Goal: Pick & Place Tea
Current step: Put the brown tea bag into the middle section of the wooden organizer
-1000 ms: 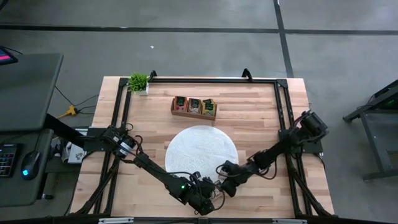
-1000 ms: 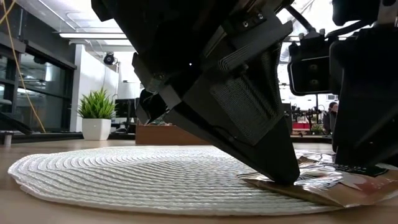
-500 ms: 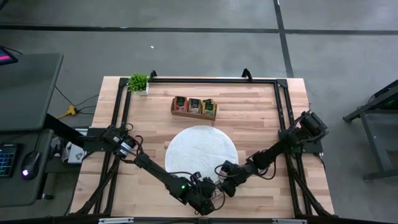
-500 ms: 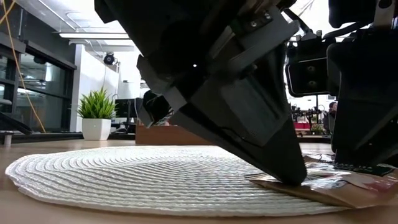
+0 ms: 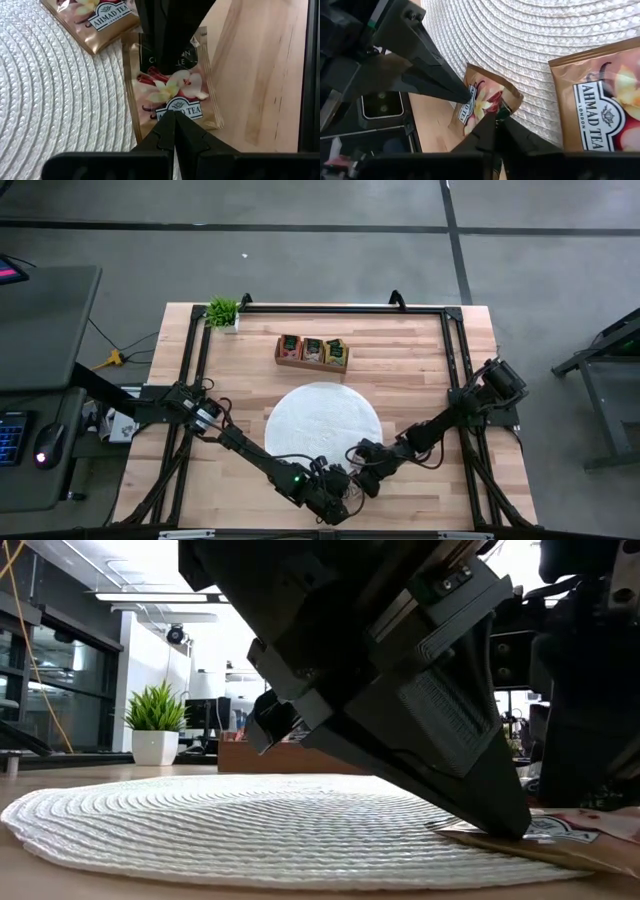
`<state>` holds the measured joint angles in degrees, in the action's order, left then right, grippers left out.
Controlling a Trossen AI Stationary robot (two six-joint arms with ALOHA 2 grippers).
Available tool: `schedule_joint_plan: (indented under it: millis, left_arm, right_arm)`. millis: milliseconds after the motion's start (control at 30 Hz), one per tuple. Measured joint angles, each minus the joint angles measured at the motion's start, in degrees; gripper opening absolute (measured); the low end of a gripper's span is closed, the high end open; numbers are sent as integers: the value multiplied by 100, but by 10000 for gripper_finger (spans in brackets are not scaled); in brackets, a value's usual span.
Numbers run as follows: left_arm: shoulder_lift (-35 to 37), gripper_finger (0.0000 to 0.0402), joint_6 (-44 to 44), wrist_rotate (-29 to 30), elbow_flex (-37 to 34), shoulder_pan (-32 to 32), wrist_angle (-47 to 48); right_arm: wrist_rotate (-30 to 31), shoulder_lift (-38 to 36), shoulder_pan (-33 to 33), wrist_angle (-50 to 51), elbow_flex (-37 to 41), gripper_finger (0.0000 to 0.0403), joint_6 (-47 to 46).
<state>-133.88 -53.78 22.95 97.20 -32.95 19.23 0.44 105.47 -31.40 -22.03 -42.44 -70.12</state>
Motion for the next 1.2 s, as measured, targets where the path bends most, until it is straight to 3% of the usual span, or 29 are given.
schedule_joint_plan:
  millis: [200, 500, 833, 1067, 1200]
  left_arm:
    - [1, 0, 69, -52, 2, 0, 11]
    - [369, 0, 1060, -313, -24, 57, 421]
    - [1401, 0, 1343, 321, -17, 187, 2363]
    - [1798, 0, 224, 1001, -84, 32, 4345]
    - [1978, 0, -322, 1045, -405, -77, 4398]
  right_arm:
    - [-47, 2, 0, -4, 2, 4, 209]
    - [-19, 7, 13, -30, 0, 2, 355]
    - [-85, -39, -12, -9, 16, 1, 642]
    - [-36, -778, 50, 461, 19, 0, 1115]
    - [-28, -1542, 225, 1311, 24, 0, 1586]
